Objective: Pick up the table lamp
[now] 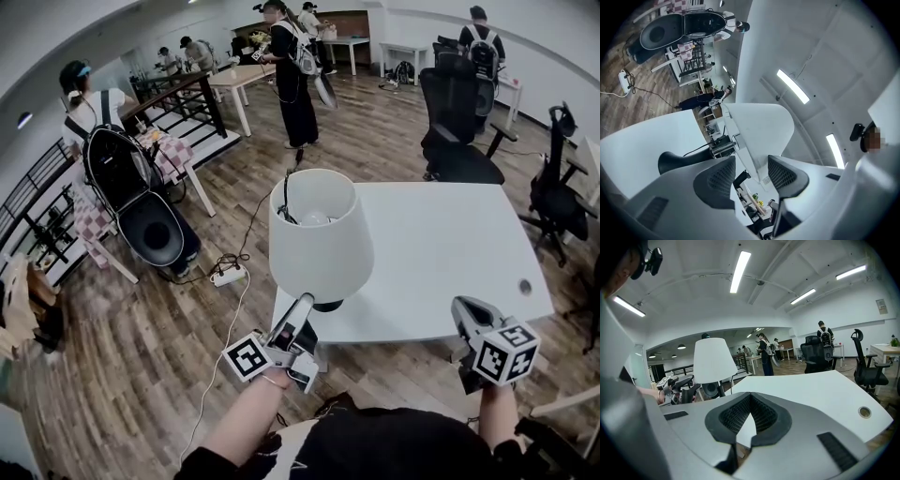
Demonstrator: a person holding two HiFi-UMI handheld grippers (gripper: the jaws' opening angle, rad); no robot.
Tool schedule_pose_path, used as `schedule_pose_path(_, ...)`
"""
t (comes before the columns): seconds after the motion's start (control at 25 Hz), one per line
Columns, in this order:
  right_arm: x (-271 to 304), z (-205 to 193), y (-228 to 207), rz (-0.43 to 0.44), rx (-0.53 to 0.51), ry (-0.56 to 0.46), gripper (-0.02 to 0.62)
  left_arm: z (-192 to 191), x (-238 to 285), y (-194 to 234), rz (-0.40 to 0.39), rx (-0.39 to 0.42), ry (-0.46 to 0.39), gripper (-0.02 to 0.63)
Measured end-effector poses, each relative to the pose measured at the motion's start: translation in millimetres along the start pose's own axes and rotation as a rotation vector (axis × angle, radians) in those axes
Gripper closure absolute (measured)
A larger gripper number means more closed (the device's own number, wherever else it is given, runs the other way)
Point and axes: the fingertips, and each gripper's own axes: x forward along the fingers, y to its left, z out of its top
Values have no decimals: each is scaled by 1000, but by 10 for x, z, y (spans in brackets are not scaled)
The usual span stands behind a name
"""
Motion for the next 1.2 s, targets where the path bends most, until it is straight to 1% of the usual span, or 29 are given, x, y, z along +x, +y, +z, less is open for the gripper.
schedule_pose_path(0.04,-1,4,-14,-1,4,-3,581,-3,8,-22,-11,6,-2,390)
schedule_pose_path(0.16,5,18,-57,2,10,-13,581,3,47,-81,-20,35,-7,480)
schedule_pose_path(0.24,15,35,-53,11,6,-19,581,31,80,-112,-24,35,-20,497)
schedule_pose_path(0.44,38,66,-19,22,6,-20,581,82,180,-134,-50,-7,-37,518)
schedule_pose_path(0.56,45,47,31,31,10,-17,581,124,224,-127,-53,-37,-58,529)
schedule_pose_path(0.72,103,54,111,46,2,-15,581,210,304,-118,-64,-53,-69,537)
schedule_pose_path(0.88,252,9,165,85,15,-9,581,266,402,-106,-73,-60,-67,543)
schedule_pose_path(1.2,703,43,433,173,23,23,581,440,592,-61,-77,-127,-89,557)
